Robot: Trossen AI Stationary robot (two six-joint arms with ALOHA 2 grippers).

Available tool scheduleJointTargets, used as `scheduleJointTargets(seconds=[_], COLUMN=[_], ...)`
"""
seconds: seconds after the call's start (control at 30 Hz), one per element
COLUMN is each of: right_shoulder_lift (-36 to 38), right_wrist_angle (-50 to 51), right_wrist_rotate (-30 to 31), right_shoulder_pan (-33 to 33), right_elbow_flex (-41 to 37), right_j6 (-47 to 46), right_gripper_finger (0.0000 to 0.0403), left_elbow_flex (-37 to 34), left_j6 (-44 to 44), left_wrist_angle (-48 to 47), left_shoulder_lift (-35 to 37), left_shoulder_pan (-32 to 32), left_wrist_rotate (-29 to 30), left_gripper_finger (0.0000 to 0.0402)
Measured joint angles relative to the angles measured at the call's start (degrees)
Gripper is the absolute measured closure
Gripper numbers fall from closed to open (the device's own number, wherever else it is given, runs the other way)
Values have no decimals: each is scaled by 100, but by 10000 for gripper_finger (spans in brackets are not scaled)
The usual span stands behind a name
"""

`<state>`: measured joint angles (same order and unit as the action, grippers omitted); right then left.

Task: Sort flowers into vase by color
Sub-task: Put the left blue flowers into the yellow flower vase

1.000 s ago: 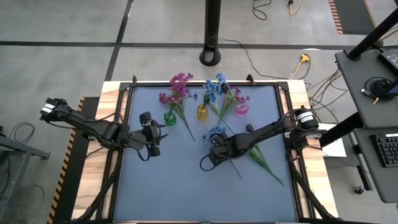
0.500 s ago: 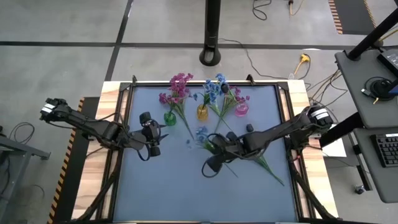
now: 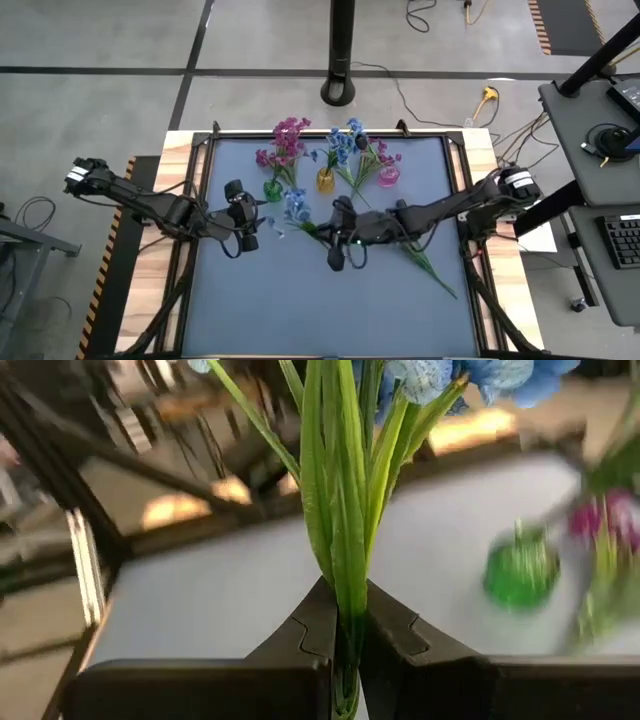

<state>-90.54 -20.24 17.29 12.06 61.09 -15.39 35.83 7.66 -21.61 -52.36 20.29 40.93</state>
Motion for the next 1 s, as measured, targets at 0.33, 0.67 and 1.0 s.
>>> scheduleJointTargets(seconds=[0.33,0.67,1.0], right_shoulder_lift=[-22,-31,-33], right_wrist_angle=[-3382,-4801,-4816], right_wrist_rotate=[-121,-122,-122], right_shoulder_pan=[-743,-1473,-1965], right_elbow_flex=[-1020,-1511,-1511], right_j6=[1360,1907,2184], right_gripper_finger=[385,385,385], left_elbow_flex=[0,0,0], left_j6=[44,21,-4], left_wrist_angle=[22,41,37], left_shoulder_lift=[0,-2,0], left_shoulder_pan=[-4,-4,-4], left_wrist_rotate=[23,243,356], left_gripper_finger=[242,242,242])
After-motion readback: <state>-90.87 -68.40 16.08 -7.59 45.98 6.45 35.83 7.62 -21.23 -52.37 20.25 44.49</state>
